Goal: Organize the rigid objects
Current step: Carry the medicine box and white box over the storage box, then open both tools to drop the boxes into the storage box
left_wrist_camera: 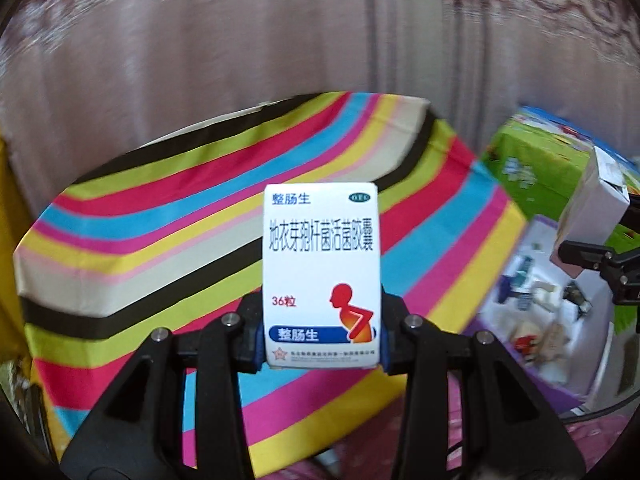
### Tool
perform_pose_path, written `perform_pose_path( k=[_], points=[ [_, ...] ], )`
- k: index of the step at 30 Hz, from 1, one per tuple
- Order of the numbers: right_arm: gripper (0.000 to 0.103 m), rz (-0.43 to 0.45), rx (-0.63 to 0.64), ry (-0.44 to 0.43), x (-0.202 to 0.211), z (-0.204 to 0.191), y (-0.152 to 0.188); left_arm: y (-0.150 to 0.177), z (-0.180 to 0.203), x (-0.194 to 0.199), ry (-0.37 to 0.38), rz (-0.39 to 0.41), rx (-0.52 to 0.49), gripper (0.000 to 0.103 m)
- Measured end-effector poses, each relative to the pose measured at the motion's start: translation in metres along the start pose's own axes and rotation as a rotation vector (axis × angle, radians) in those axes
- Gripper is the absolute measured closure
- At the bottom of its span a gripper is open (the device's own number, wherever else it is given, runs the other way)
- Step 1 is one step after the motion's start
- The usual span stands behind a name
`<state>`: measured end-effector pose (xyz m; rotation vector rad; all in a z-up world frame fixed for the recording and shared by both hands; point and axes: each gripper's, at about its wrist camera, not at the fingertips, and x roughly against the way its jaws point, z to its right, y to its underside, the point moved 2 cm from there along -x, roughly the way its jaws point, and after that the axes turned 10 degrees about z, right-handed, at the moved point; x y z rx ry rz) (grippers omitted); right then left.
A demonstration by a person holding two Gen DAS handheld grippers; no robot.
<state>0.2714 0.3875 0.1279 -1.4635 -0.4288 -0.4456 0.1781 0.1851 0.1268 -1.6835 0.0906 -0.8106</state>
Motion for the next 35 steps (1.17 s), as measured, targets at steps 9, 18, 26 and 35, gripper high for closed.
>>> perform_pose_path(
  k=[9, 18, 26, 35],
  points=[
    [0.036, -0.101, -0.055, 0.166, 0.057, 0.063, 0.047, -0.020, 0.127, -0.013, 0.313, -0.034, -0.120, 0.059],
    [0.014, -0.128, -0.160, 0.211, 0.057, 0.092, 0.069, -0.028, 0.198, -0.015, 0.448, 0.004, -0.217, 0.000],
    [0.014, -0.205, -0.168, 0.271, 0.052, 0.100, 0.093, -0.037, 0.214, -0.010, 0.238, 0.040, -0.276, 0.000],
    [0.014, -0.346, -0.172, 0.340, 0.036, 0.112, 0.119, 0.011, 0.236, -0.054, 0.324, -0.189, -0.269, 0.000]
  ],
)
